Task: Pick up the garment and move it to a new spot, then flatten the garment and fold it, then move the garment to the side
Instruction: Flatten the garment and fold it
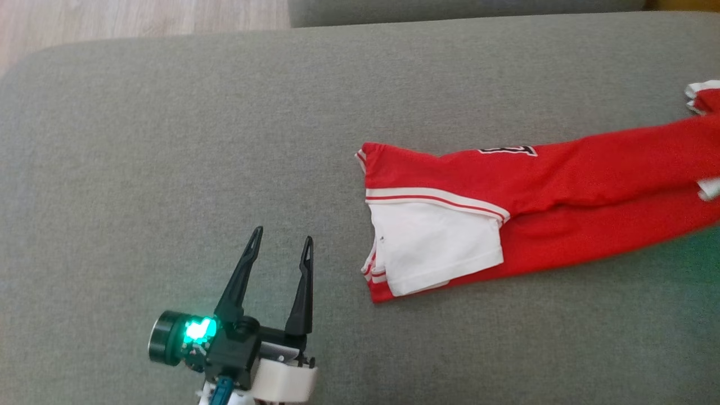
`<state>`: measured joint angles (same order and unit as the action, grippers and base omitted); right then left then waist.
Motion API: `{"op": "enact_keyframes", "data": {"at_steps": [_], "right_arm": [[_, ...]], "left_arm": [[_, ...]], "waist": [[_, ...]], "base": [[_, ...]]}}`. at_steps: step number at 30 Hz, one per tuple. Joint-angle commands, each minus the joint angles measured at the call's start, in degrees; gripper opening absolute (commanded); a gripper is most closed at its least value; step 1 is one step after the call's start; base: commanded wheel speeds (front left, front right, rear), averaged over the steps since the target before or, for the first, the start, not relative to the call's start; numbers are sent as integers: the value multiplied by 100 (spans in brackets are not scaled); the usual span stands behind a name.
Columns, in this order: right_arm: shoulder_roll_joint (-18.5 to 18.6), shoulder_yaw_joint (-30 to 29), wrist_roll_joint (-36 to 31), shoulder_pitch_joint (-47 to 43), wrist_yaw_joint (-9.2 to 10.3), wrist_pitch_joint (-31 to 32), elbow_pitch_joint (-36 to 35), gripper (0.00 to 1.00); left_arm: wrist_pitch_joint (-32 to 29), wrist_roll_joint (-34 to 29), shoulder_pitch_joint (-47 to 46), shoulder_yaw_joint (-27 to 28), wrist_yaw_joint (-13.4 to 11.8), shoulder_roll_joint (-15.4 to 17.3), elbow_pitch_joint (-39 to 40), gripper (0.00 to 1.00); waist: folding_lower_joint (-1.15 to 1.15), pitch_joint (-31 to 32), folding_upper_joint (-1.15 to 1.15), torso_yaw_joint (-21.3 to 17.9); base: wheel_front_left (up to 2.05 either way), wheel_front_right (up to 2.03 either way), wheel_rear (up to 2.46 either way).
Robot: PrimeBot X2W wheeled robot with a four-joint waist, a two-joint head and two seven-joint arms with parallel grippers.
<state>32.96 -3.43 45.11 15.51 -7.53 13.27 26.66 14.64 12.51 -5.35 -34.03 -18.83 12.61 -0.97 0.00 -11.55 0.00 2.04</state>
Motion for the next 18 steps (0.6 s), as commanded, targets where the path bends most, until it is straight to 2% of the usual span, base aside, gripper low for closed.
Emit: {"op": "enact_keyframes", "data": {"at_steps": [1, 6, 10, 14, 18], "right_arm": [[136, 16, 166, -38, 4, 90, -625, 0], [-299, 162, 527, -226, 4, 369, -2225, 0], [-822, 574, 389, -337, 4, 611, -3096, 0], [-1433, 1218, 146, -301, 4, 748, -3351, 0], [-1991, 1922, -98, -173, 4, 790, -3108, 0]], "left_arm": [[36, -65, -12, 242, 16, -16, 148, 100], [36, -111, 36, 299, 74, -63, 112, 100], [36, -154, 82, 337, 102, -89, 75, 100], [36, -170, 131, 368, 144, -112, 51, 100], [36, -184, 169, 369, 204, -145, 18, 100]], "waist": [[0, 47, 0, -49], [0, 172, 0, -52], [0, 272, 0, 47], [0, 327, 0, 179], [0, 362, 0, 333]], "base": [[0, 0, 0], [0, 0, 0], [0, 0, 0], [0, 0, 0], [0, 0, 0]]}}
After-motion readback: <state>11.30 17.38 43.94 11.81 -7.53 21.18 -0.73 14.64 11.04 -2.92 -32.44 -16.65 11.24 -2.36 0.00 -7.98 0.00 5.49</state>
